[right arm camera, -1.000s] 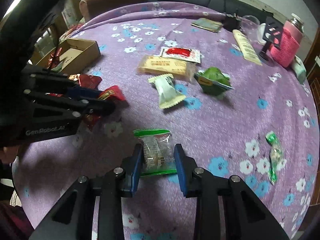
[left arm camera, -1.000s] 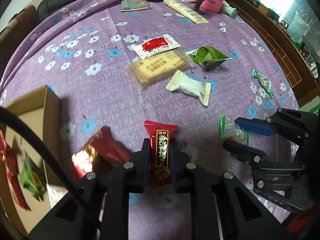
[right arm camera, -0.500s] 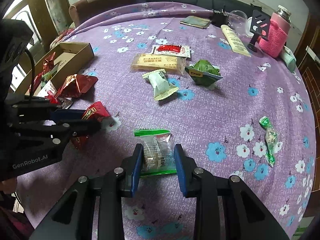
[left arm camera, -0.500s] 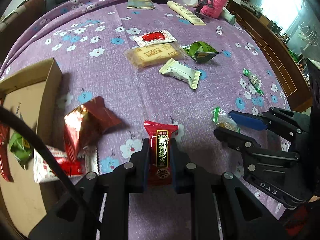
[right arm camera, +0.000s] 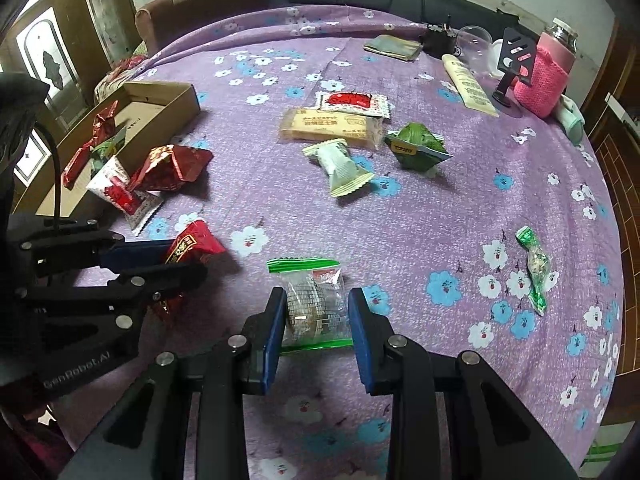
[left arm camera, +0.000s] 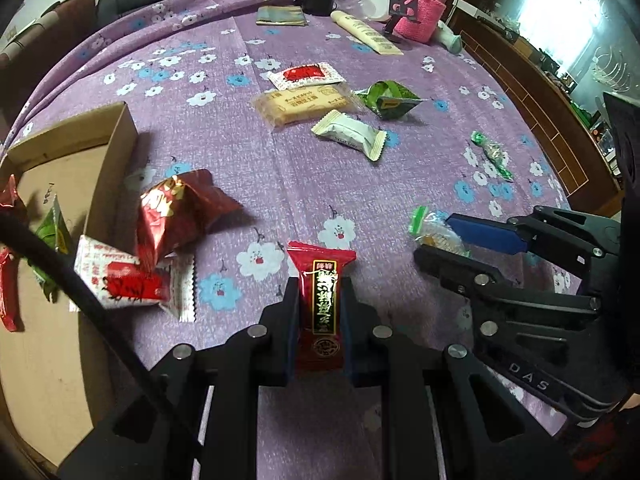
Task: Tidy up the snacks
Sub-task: 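Carry the red bar with the left gripper toward the box while right carries the zip bag, then lower the zip bag into the box and open the right gripper while left releases the red bar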
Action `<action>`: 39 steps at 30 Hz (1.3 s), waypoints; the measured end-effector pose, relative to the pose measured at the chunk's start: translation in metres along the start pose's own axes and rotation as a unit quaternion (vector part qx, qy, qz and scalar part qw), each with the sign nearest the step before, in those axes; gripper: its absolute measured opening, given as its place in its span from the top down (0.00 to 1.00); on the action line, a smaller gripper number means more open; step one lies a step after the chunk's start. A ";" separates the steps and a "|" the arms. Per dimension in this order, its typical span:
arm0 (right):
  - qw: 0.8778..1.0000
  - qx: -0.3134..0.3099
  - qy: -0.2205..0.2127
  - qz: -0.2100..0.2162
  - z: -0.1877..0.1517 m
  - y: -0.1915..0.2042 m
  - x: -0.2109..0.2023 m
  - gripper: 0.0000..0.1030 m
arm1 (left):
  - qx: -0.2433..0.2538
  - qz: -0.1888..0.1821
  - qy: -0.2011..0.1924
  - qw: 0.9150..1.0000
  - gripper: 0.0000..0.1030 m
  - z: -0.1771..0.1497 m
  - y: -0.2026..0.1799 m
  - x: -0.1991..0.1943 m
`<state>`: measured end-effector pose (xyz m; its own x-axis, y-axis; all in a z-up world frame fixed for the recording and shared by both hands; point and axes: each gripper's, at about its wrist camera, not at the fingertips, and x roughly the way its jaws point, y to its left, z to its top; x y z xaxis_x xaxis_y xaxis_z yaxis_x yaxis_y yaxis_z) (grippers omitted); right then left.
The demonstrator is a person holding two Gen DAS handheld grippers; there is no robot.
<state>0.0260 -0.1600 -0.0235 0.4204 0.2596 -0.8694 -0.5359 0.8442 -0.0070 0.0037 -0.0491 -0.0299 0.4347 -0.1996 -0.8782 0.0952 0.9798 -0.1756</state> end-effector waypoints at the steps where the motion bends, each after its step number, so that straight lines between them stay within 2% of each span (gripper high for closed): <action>1: 1.000 -0.001 -0.001 -0.001 0.001 0.002 -0.001 0.70 | 0.000 -0.001 -0.003 1.000 0.81 -0.001 0.001 -0.004; 11: 1.000 -0.019 -0.019 0.003 0.017 0.037 -0.014 0.70 | -0.020 -0.015 -0.027 0.999 0.81 -0.003 0.018 -0.033; 20: 0.997 -0.056 -0.043 0.014 0.045 0.077 -0.023 0.70 | -0.064 -0.009 -0.057 0.996 0.81 -0.008 0.058 -0.068; 31: 0.989 -0.119 -0.066 0.054 0.086 0.155 -0.016 0.70 | -0.127 0.040 -0.089 0.987 0.81 -0.022 0.139 -0.109; 39: 0.982 -0.158 -0.062 0.082 0.106 0.209 0.003 0.70 | -0.161 0.079 -0.090 0.980 0.81 -0.036 0.191 -0.124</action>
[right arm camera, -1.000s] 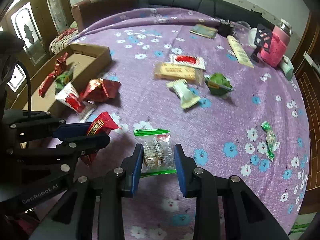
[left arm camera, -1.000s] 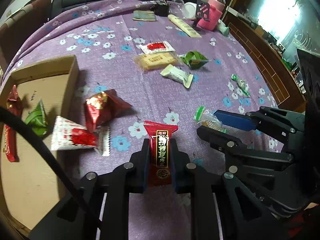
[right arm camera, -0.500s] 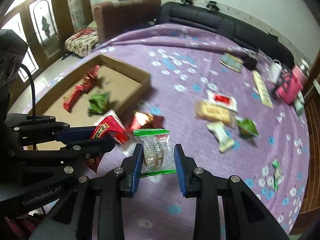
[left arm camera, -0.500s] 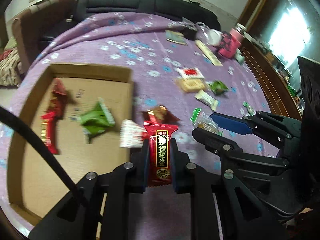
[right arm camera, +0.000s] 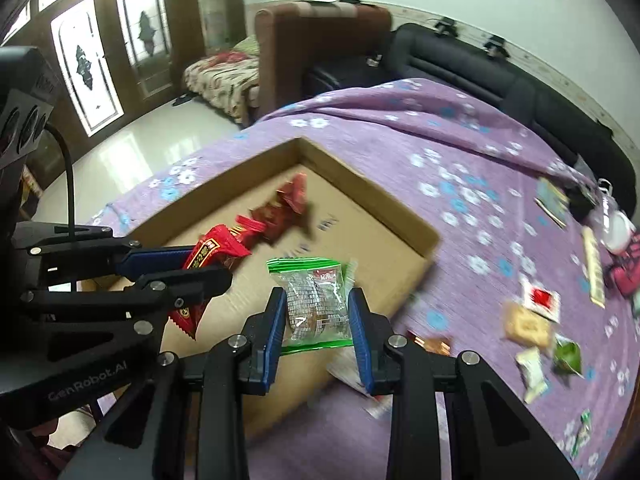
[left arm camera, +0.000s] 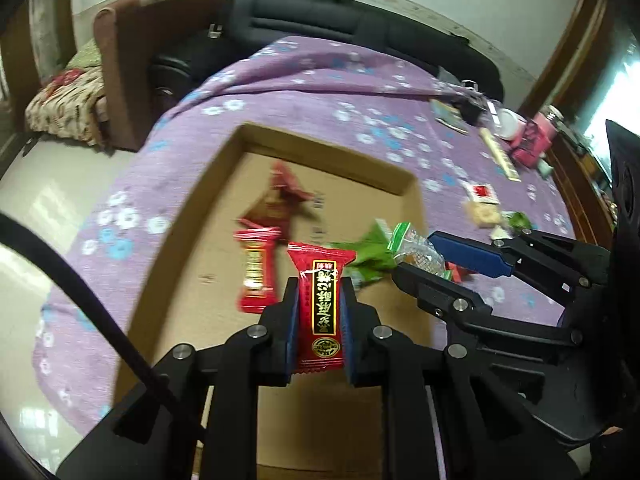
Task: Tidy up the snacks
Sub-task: 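Lower the zip bag into the box and open the right gripper while left releases the red bar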
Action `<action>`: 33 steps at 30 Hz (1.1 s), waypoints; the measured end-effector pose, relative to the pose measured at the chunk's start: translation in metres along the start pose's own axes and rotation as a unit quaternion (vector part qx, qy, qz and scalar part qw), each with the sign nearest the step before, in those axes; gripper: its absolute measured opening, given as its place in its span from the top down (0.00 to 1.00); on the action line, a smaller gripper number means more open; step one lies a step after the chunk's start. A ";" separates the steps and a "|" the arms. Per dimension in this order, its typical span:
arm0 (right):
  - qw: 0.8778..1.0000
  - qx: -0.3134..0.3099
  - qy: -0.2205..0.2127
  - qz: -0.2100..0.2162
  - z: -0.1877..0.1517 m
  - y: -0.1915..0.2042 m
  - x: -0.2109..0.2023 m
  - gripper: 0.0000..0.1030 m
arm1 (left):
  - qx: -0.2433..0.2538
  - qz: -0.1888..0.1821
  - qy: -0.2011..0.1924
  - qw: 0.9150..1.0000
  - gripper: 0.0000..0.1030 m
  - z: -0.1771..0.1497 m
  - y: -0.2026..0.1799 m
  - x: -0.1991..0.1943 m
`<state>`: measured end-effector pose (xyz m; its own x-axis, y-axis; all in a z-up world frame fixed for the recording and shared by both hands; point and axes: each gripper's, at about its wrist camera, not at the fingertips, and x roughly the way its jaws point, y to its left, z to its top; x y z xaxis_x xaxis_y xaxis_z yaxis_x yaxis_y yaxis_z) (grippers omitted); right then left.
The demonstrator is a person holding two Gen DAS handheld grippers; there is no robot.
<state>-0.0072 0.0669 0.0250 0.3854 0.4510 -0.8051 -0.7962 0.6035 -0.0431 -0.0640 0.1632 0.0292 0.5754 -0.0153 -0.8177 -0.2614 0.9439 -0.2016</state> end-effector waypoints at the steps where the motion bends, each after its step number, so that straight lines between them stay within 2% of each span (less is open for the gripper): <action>1: 1.000 -0.004 0.002 0.003 0.003 0.005 0.004 0.70 | -0.003 0.005 0.000 1.000 0.80 0.000 0.006 0.000; 12: 0.999 -0.015 0.026 0.010 0.017 0.029 0.038 0.70 | -0.015 0.036 0.024 0.999 0.80 0.002 0.045 0.022; 27: 0.999 0.002 0.053 -0.010 0.015 0.022 0.052 0.70 | -0.004 0.033 0.061 0.998 0.79 0.003 0.041 0.041; 33: 0.998 0.002 0.056 -0.016 0.015 0.022 0.052 0.70 | -0.008 0.040 0.070 0.997 0.71 0.003 0.042 0.043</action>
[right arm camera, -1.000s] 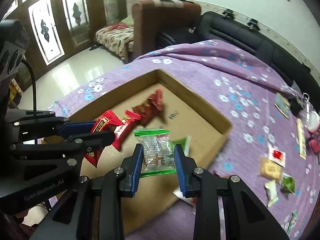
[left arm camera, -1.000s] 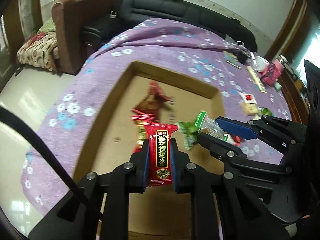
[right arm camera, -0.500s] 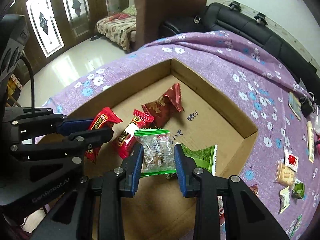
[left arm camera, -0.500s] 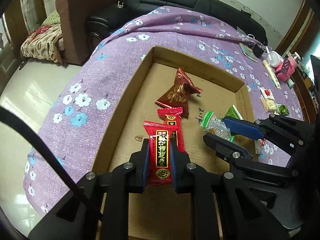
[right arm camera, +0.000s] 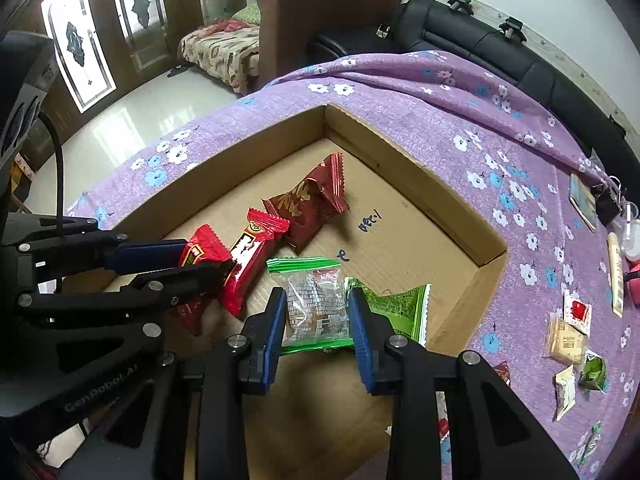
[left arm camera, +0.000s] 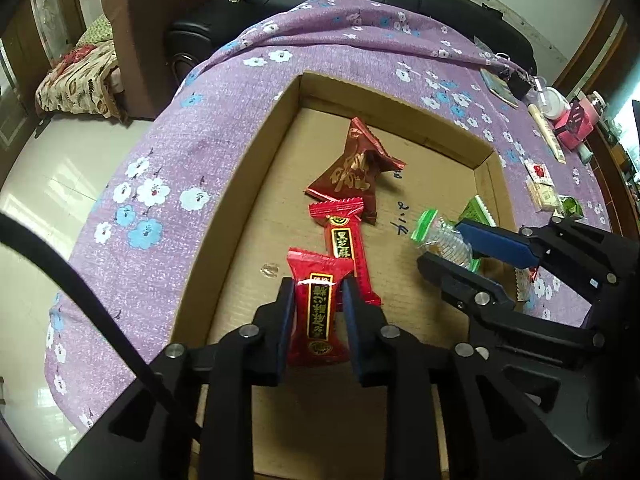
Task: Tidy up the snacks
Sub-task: 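Lower the zip bag into the box and open the right gripper while left releases the red bar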
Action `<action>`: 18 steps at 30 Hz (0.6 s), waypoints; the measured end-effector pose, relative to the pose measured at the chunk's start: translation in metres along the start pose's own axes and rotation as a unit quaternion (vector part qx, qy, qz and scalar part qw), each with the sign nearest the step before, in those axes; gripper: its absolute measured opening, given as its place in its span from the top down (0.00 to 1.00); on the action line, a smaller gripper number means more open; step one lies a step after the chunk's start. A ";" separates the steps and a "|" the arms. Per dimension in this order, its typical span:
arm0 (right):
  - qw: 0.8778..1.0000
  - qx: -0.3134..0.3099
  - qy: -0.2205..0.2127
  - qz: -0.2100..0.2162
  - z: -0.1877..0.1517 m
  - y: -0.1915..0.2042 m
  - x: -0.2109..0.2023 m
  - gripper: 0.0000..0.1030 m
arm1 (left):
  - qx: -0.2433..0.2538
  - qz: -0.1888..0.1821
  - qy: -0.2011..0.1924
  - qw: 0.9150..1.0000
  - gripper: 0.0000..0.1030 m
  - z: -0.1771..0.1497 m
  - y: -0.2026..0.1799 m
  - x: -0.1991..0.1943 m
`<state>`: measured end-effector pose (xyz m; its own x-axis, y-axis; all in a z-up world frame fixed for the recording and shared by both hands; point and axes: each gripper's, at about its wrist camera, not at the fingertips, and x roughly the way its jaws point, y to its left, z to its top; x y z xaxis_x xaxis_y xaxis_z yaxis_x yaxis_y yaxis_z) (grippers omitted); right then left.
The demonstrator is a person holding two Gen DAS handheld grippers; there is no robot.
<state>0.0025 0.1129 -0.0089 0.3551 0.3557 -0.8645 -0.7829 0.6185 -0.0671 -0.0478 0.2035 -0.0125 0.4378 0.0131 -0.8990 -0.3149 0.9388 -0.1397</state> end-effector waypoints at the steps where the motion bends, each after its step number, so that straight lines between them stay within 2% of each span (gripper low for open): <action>1: 1.000 0.001 0.000 -0.001 0.000 -0.001 0.000 0.70 | -0.002 0.002 0.000 1.000 0.68 0.000 0.000 0.000; 13: 1.000 0.012 0.019 -0.010 -0.003 -0.004 -0.003 0.69 | -0.011 0.023 -0.002 1.000 0.43 -0.003 0.004 -0.007; 18: 1.000 0.011 0.015 -0.013 -0.005 -0.005 -0.011 0.67 | -0.010 0.024 -0.012 1.000 0.42 -0.005 0.002 -0.012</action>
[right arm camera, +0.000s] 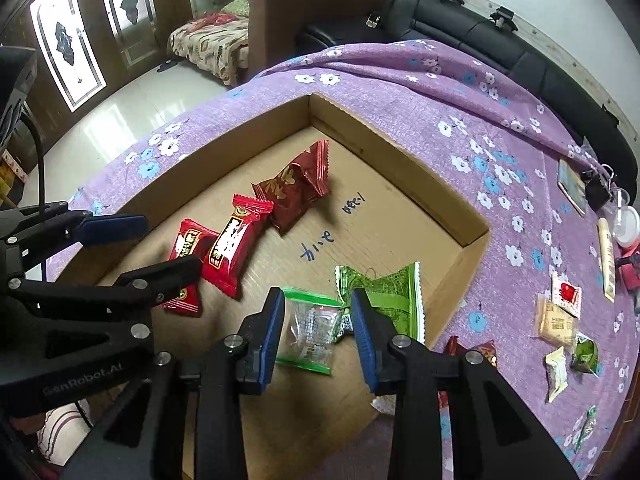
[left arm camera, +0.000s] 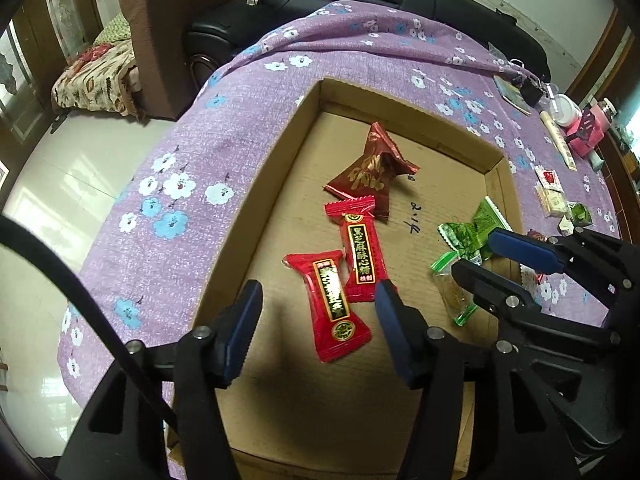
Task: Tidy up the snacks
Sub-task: 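Lower the zip bag into the box and open the right gripper while left releases the red bar, then grasp the white wrapped candy with the right gripper while left moves to the red-gold wrapper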
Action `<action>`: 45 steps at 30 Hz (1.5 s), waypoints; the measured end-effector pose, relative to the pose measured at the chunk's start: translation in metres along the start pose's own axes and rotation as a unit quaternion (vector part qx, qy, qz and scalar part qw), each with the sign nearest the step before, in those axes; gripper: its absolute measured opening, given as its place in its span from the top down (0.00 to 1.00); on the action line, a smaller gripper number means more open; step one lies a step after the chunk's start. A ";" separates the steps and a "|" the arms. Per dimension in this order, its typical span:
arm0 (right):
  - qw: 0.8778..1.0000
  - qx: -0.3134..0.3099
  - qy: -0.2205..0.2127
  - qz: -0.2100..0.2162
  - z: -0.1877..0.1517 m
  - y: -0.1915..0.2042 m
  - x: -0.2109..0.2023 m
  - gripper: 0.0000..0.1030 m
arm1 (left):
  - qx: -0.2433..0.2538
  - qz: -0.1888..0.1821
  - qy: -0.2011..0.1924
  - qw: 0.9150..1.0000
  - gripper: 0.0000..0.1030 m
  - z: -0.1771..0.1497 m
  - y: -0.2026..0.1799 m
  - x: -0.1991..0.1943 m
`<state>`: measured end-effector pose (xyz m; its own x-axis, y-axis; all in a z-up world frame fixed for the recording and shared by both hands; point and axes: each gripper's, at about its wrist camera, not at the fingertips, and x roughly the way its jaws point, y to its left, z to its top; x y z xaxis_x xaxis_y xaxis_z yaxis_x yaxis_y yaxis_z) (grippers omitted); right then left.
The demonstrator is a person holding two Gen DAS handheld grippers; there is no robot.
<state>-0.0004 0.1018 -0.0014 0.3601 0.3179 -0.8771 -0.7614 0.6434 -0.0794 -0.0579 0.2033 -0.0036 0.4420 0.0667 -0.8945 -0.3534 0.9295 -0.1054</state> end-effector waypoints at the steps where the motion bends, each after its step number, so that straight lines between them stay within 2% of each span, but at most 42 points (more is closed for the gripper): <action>1: 1.000 -0.001 -0.002 -0.001 -0.001 0.000 -0.003 0.67 | 0.002 0.001 -0.003 1.000 0.42 0.000 -0.001 -0.001; 7: 1.000 0.003 -0.007 0.002 -0.007 -0.004 -0.012 0.61 | 0.010 0.008 -0.010 1.000 0.41 -0.003 -0.011 -0.005; 13: 1.000 0.008 -0.015 0.002 -0.018 -0.012 -0.024 0.60 | 0.020 0.008 -0.024 0.999 0.40 -0.007 -0.028 -0.014; 20: 0.999 0.039 -0.026 0.011 -0.048 -0.038 -0.047 0.59 | 0.043 -0.009 -0.038 0.998 0.40 -0.015 -0.063 -0.026; 28: 0.994 0.107 -0.015 0.000 -0.104 -0.100 -0.061 0.59 | 0.094 -0.038 -0.034 0.994 0.40 -0.023 -0.126 -0.023; 35: 0.981 0.190 -0.009 -0.028 -0.149 -0.170 -0.061 0.59 | 0.125 -0.047 -0.026 0.991 0.40 -0.021 -0.177 -0.011; 42: 0.972 0.229 -0.037 -0.038 -0.157 -0.222 -0.058 0.58 | 0.137 -0.042 -0.014 0.990 0.40 -0.012 -0.214 0.009; 45: 0.969 0.240 -0.055 -0.008 -0.150 -0.243 -0.052 0.58 | 0.139 -0.037 -0.014 0.989 0.40 -0.008 -0.227 0.016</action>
<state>0.0850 -0.1762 -0.0074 0.4455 0.3602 -0.8196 -0.4260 0.8905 0.1598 0.0230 -0.0099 0.0029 0.4817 0.0012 -0.8764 -0.0798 0.9959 -0.0425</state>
